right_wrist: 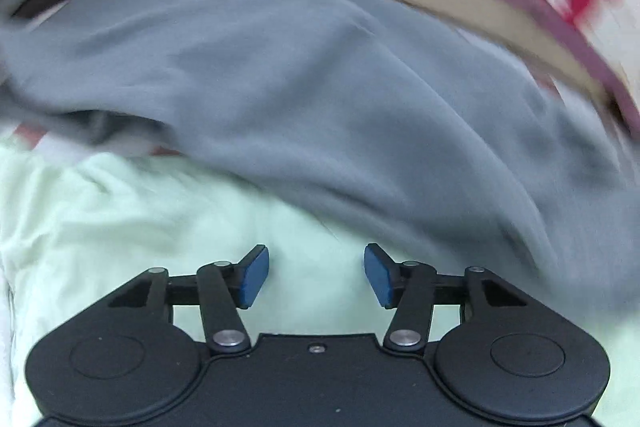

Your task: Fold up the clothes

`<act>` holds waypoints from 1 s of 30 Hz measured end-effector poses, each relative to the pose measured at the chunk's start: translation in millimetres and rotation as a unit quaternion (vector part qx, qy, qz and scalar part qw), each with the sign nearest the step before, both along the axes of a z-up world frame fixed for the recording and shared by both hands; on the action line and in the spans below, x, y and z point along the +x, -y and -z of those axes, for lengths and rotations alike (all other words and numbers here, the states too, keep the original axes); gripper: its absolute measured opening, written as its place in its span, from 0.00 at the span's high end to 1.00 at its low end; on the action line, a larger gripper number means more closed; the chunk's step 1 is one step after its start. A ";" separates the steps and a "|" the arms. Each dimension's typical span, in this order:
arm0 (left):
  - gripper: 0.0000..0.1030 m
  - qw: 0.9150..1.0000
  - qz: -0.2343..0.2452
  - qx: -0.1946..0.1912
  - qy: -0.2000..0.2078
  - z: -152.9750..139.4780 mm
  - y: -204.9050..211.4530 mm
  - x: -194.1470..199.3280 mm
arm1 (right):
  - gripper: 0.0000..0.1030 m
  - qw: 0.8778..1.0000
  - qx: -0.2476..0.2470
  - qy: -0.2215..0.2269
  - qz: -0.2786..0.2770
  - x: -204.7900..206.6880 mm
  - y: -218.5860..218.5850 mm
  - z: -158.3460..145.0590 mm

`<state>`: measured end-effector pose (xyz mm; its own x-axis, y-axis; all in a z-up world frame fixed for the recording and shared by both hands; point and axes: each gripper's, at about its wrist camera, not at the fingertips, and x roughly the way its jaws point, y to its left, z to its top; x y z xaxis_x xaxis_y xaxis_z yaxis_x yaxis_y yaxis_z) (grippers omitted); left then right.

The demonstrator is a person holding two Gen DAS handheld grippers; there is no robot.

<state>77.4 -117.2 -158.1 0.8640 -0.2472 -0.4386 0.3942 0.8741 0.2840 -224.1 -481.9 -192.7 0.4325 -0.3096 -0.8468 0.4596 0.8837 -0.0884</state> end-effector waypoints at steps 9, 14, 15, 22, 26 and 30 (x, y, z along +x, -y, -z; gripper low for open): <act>0.69 0.998 -0.041 -0.009 -0.049 -20.3 -15.9 6.7 | 0.38 0.959 0.067 0.099 0.259 -94.9 81.9 -9.6; 0.68 0.990 0.099 -0.023 -0.100 -44.5 65.4 -6.1 | 0.38 0.941 0.064 0.132 0.304 -134.3 86.1 -24.2; 0.67 0.985 0.128 -0.027 -0.111 -49.2 84.2 -9.9 | 0.37 0.939 0.061 0.144 0.307 -142.5 87.3 -28.6; 0.58 0.937 0.328 -0.005 -0.122 -65.8 197.0 -93.6 | 0.35 0.889 0.128 0.251 0.361 -208.9 95.4 -25.1; 0.56 0.925 0.364 0.009 -0.110 -68.8 232.1 -141.6 | 0.35 0.867 0.157 0.299 0.367 -226.0 128.2 -29.7; 0.55 0.925 0.367 0.009 -0.099 -77.3 274.2 -169.6 | 0.35 0.857 0.178 0.346 0.338 -227.4 169.0 -36.1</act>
<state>-92.2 -391.4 -80.8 0.3690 -0.7263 -0.5799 0.9252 0.3467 0.1544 -451.6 -650.8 -156.6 0.6931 -0.4628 -0.5527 0.7104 0.3083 0.6327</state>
